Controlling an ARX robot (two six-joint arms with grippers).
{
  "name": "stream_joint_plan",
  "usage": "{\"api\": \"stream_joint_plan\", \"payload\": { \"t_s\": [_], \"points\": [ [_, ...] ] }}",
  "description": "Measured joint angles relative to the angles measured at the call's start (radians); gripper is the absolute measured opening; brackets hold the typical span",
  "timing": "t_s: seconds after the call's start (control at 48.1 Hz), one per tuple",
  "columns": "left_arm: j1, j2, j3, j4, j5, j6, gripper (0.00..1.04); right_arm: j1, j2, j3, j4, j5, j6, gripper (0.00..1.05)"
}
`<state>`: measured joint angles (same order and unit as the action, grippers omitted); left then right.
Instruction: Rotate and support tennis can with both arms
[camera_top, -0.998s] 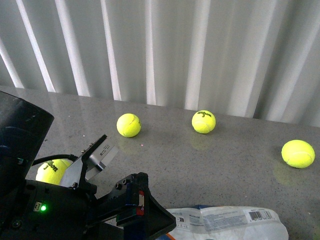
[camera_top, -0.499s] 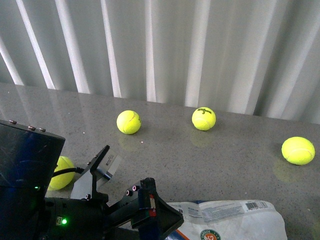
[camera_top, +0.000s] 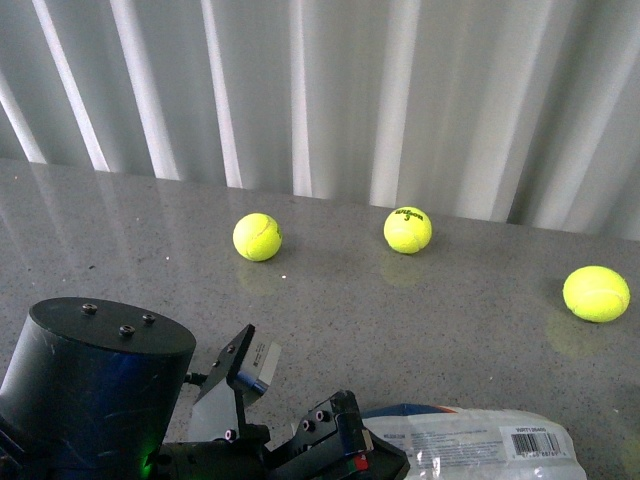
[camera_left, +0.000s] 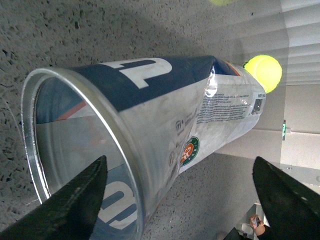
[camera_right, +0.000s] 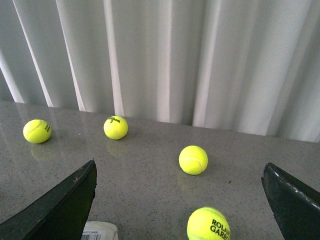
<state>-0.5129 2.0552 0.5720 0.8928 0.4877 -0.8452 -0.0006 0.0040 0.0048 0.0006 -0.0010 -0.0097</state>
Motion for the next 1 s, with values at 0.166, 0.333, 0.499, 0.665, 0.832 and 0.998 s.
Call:
{"api": "stream_joint_plan", "payload": {
  "t_s": [0.166,0.333,0.499,0.665,0.832,0.998],
  "points": [
    [-0.003,0.000,0.000,-0.004,0.001,-0.006,0.52,0.000,0.000,0.000,0.000,0.000,0.000,0.98],
    [0.015,-0.006,-0.005,-0.027,0.008,0.016,0.15,0.000,0.000,0.000,0.000,0.000,0.000,0.98],
    [0.027,-0.087,-0.008,-0.088,0.039,0.069,0.04,0.000,0.000,0.000,0.000,0.000,0.000,0.98],
    [0.043,-0.219,-0.018,-0.246,0.082,0.180,0.04,0.000,0.000,0.000,0.000,0.000,0.000,0.98],
    [0.100,-0.429,0.061,-0.607,0.143,0.436,0.04,0.000,0.000,0.000,0.000,0.000,0.000,0.98],
    [0.172,-0.537,0.272,-0.968,0.148,0.699,0.04,0.000,0.000,0.000,0.000,0.000,0.000,0.98]
  ]
}}
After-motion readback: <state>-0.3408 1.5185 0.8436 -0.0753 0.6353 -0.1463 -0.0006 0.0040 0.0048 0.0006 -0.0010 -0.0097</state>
